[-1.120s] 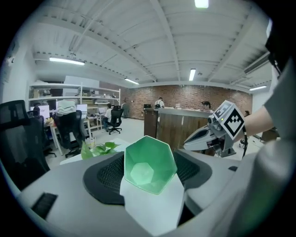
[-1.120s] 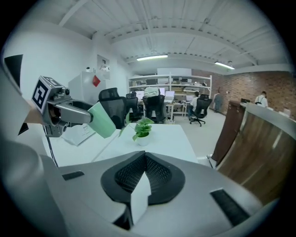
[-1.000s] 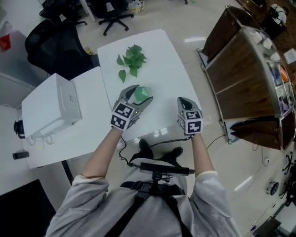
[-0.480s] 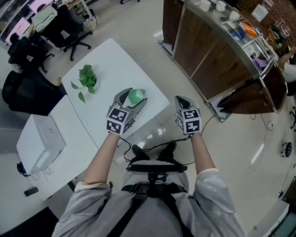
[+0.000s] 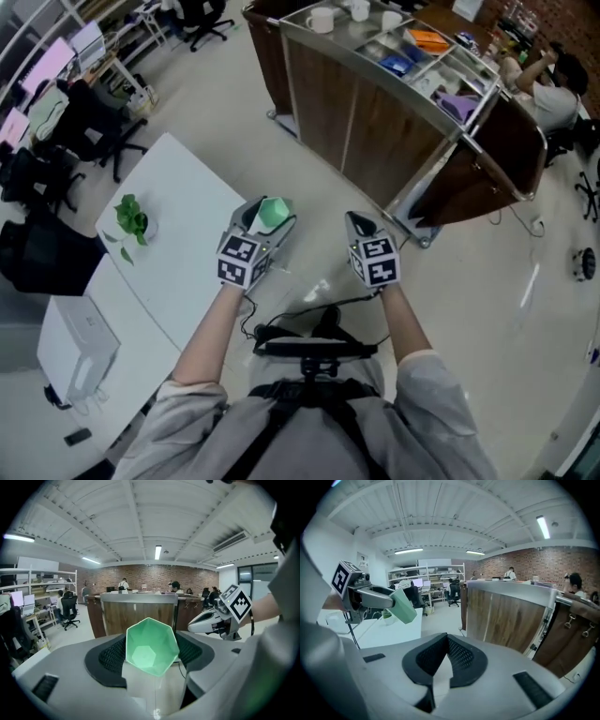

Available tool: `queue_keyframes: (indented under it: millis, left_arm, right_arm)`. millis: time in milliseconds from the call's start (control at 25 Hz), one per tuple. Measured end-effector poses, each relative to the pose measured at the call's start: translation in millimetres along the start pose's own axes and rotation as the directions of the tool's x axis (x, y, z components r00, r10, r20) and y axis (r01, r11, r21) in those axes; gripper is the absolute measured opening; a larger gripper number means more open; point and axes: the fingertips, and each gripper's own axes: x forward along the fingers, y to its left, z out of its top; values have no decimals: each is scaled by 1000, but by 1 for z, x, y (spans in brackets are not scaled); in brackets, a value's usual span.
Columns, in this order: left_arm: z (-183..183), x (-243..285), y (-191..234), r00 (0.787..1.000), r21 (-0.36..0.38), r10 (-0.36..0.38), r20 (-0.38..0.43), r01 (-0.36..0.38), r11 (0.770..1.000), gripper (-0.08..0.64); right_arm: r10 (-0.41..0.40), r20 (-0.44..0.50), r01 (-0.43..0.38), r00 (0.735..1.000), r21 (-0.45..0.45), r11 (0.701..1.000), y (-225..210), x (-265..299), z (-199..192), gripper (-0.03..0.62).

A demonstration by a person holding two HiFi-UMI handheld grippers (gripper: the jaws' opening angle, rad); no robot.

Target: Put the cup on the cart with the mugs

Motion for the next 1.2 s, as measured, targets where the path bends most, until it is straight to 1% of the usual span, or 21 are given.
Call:
queue_keyframes:
  millis: [240,440,640,760,1000,1200]
  left_arm:
    - [33,57,-44,996,42,-92,-12,92,995,330]
    - [56,89,-53,990,68,-145,-1,144,987,330]
    - [74,130,-40,982,73,-188,15,187,980,330]
    - [88,149,-25,979,73,-200,26,197,978,330]
    - [111,178,12,975,70,-217,40,214,974,330]
    - [124,195,34,974,58,-221,44,219,974,330]
  right_arm:
    - [-58,20,57,998,66,996,-59,-24,6,9]
    - [-89,33,87,995,74,993,-89,-24,17,9]
    - [-138,31,136,990,64,989,-119,-4,35,9]
    - [-136,33,133,990,69,989,-129,12,53,9]
    - [-138,53,136,989,32,990,-142,52,91,9]
    - [-129,55,129,990,16,992,-148,75,109,9]
